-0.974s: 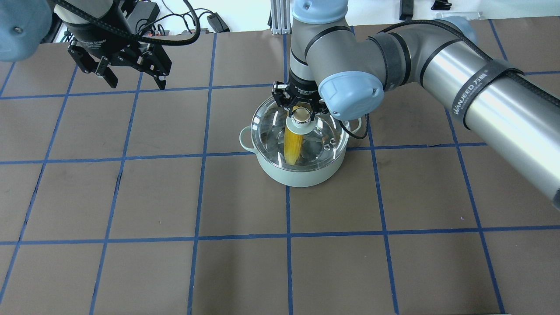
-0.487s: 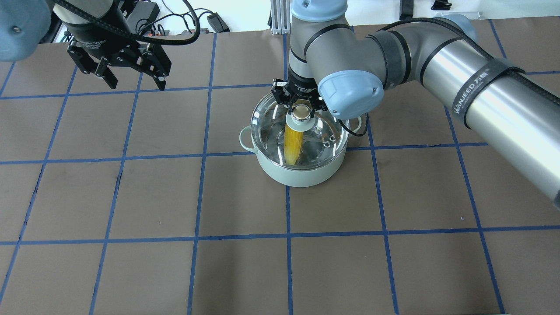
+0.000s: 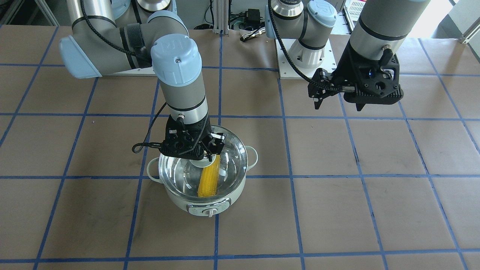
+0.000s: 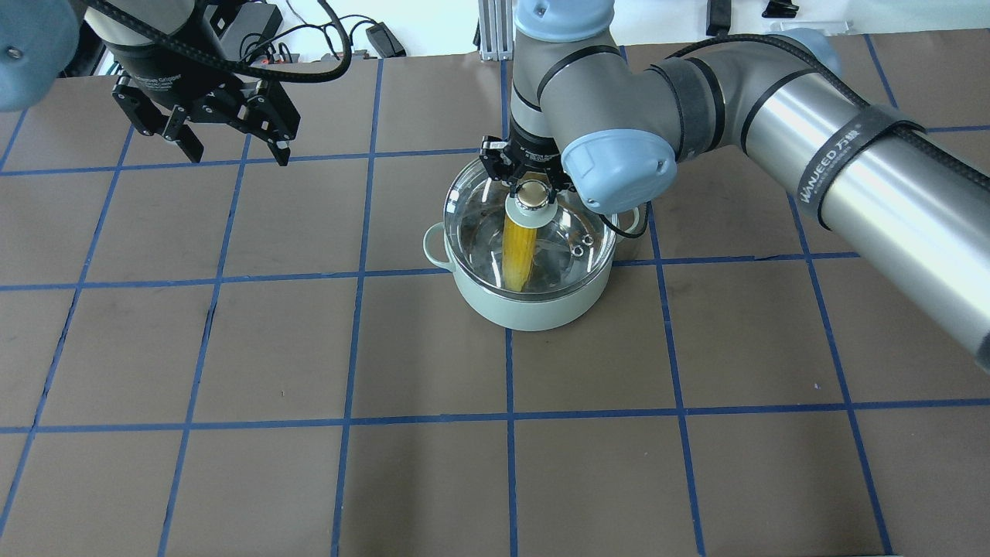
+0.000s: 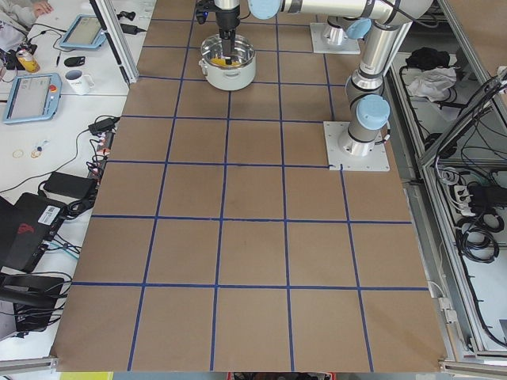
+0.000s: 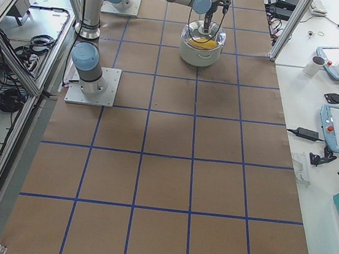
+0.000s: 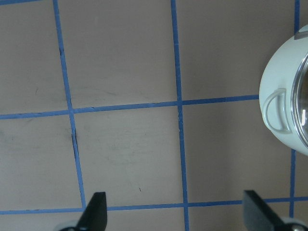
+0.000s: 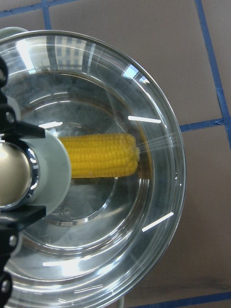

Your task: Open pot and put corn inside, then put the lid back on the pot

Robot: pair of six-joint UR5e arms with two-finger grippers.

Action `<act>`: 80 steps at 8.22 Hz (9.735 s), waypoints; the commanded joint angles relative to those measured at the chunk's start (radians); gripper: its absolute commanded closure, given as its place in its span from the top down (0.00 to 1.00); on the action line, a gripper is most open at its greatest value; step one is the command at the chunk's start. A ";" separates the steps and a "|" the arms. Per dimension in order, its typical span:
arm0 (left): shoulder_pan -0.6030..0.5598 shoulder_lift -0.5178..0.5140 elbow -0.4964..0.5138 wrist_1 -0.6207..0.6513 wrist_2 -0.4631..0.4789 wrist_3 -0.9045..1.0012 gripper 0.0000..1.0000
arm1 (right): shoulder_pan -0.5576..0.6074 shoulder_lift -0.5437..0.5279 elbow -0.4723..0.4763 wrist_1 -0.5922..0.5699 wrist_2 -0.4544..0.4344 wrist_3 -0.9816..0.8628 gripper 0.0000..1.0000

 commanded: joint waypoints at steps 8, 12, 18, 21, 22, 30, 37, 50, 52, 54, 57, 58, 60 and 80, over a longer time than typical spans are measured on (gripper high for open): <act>0.001 -0.013 -0.004 0.005 0.000 -0.001 1.00 | 0.000 0.002 0.012 0.002 -0.001 0.004 0.00; 0.001 -0.016 -0.008 0.006 0.003 0.002 1.00 | 0.000 0.005 0.014 0.007 -0.011 -0.007 0.65; 0.001 -0.008 -0.011 0.009 0.005 0.000 1.00 | -0.038 -0.096 0.000 0.044 -0.023 -0.028 1.00; 0.001 -0.008 -0.011 0.009 0.003 -0.017 1.00 | -0.150 -0.295 0.000 0.351 -0.024 -0.178 1.00; 0.001 -0.008 -0.011 0.008 0.003 -0.015 1.00 | -0.197 -0.363 0.000 0.445 -0.026 -0.249 1.00; 0.001 -0.019 -0.011 0.008 0.037 -0.017 1.00 | -0.276 -0.431 0.006 0.501 -0.044 -0.320 1.00; 0.001 -0.025 -0.013 0.009 0.092 -0.038 1.00 | -0.275 -0.429 0.006 0.499 -0.043 -0.323 1.00; 0.001 -0.007 -0.013 0.003 0.095 -0.100 1.00 | -0.275 -0.428 0.006 0.498 -0.038 -0.323 1.00; 0.001 -0.007 -0.013 0.002 0.097 -0.098 1.00 | -0.275 -0.426 0.006 0.499 -0.040 -0.323 1.00; -0.001 -0.010 -0.013 0.002 0.098 -0.093 1.00 | -0.275 -0.426 0.006 0.496 -0.038 -0.323 1.00; -0.001 -0.013 -0.013 0.002 0.100 -0.093 1.00 | -0.275 -0.426 0.006 0.495 -0.041 -0.323 1.00; -0.001 -0.013 -0.013 0.002 0.100 -0.093 1.00 | -0.275 -0.426 0.006 0.495 -0.041 -0.323 1.00; -0.001 -0.013 -0.016 0.002 0.101 -0.093 1.00 | -0.275 -0.426 0.006 0.496 -0.043 -0.323 1.00; -0.001 -0.011 -0.039 0.005 0.109 -0.093 1.00 | -0.273 -0.425 0.008 0.490 -0.032 -0.323 1.00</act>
